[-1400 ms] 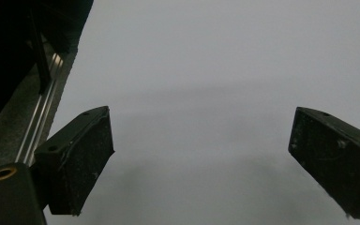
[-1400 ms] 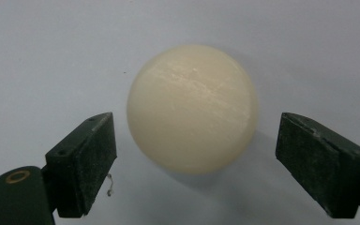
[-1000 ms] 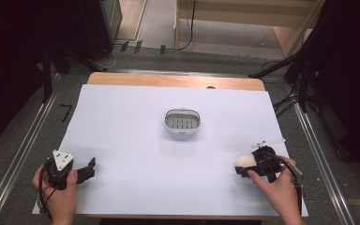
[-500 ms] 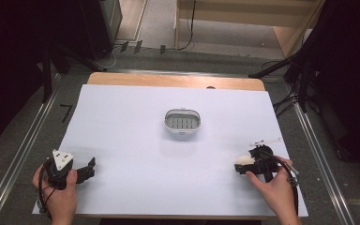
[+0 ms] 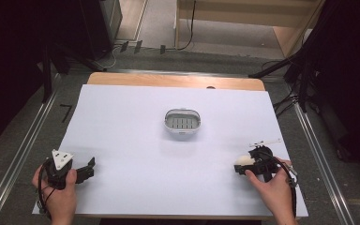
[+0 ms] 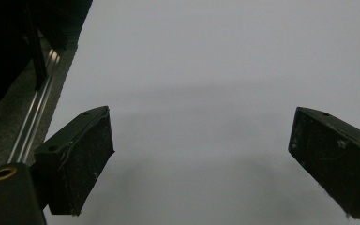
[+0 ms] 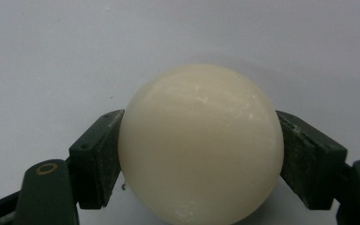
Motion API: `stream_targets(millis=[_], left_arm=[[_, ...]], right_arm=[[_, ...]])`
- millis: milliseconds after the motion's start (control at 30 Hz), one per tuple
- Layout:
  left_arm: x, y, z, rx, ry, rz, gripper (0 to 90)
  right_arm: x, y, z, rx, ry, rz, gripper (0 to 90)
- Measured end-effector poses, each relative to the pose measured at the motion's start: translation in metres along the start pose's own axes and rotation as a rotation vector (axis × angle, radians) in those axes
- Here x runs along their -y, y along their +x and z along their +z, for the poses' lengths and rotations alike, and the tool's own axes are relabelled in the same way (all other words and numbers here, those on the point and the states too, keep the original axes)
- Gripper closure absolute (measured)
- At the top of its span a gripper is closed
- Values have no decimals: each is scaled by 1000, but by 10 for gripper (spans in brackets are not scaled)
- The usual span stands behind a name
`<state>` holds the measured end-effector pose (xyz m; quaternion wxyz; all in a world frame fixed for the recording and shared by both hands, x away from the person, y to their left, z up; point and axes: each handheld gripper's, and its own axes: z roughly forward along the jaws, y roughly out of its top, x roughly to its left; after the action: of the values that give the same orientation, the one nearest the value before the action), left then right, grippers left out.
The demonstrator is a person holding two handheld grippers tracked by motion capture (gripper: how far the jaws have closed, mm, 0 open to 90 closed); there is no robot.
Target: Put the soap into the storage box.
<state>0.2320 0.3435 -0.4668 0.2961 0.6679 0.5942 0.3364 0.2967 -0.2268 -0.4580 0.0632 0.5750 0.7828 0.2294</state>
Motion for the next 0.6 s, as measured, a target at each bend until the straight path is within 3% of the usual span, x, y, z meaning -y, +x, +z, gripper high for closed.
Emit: stream_targets(millis=[433, 600], left_arm=[[0, 0, 0, -2, 4, 2, 73], [0, 0, 0, -2, 4, 2, 73]], right_arm=[[-1, 3, 2, 27, 13, -8, 236], [-1, 3, 1, 14, 18, -6, 238]])
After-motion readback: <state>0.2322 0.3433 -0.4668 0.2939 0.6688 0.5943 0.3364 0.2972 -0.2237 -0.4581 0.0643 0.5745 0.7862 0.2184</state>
